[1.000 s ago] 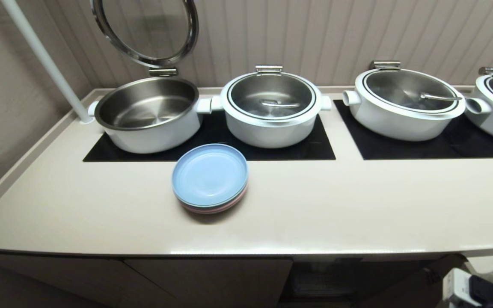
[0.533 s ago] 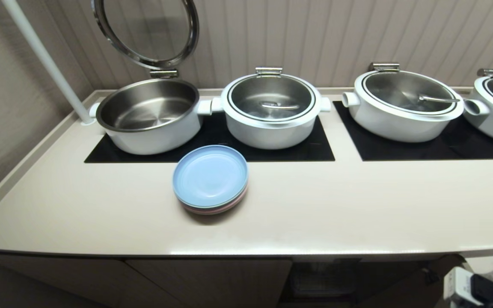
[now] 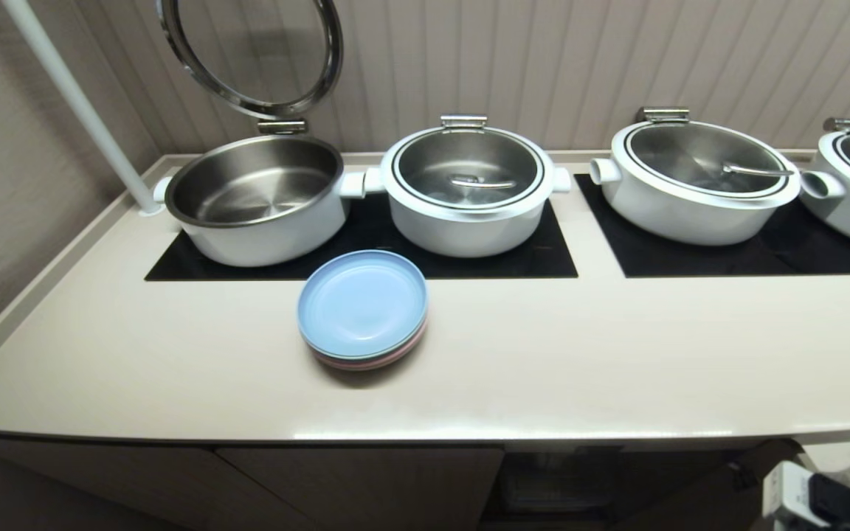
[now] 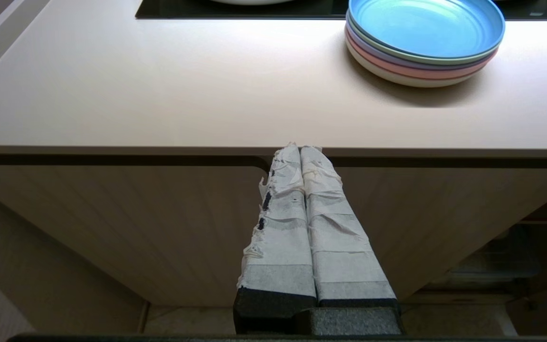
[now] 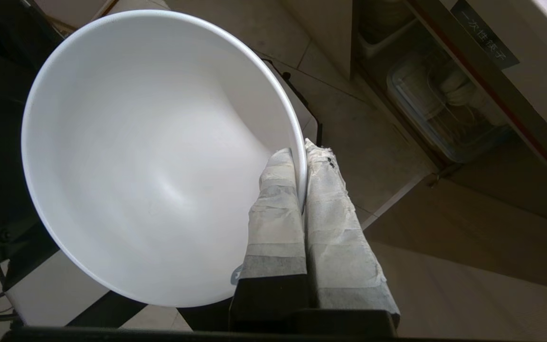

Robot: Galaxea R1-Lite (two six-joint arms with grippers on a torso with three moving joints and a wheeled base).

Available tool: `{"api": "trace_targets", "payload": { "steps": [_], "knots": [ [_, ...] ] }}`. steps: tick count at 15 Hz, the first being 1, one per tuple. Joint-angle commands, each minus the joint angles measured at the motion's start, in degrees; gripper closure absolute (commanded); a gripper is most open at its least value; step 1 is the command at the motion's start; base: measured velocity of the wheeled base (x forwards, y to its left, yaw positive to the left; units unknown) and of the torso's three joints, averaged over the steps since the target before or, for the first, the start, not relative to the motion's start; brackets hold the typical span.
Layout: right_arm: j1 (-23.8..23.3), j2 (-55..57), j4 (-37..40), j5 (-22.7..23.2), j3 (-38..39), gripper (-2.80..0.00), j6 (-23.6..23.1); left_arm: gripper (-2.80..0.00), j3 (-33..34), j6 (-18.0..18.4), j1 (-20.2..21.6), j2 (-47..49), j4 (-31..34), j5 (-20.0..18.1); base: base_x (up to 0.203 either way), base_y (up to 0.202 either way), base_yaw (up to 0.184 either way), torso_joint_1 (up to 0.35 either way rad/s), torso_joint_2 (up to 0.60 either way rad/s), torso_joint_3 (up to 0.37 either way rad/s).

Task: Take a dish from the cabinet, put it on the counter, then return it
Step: Place it on the table

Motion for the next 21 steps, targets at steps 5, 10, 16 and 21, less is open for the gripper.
{"api": "trace_targets", "payload": {
  "steps": [5,10,16,21],
  "knots": [
    [-0.1,1.2,-0.4,-0.2,-1.8,0.00,5.7,0.00,0.0,0.0,0.0,0.0,0.0,-0.1,0.000,0.000,0.000,0.000,0.00,0.000],
    [-1.1,3.4,-0.2,-0.3,-5.7,0.00,8.9,0.00,0.0,0.0,0.0,0.0,0.0,0.0,0.000,0.000,0.000,0.000,0.00,0.000],
    [-4.4,7.6,0.4,-0.6,-10.3,0.00,9.8,0.00,0.0,0.0,0.0,0.0,0.0,-0.1,0.000,0.000,0.000,0.000,0.00,0.000],
    [-8.0,12.9,0.4,-1.0,-14.9,0.00,10.4,0.00,0.0,0.0,0.0,0.0,0.0,0.0,0.000,0.000,0.000,0.000,0.00,0.000]
  ]
}}
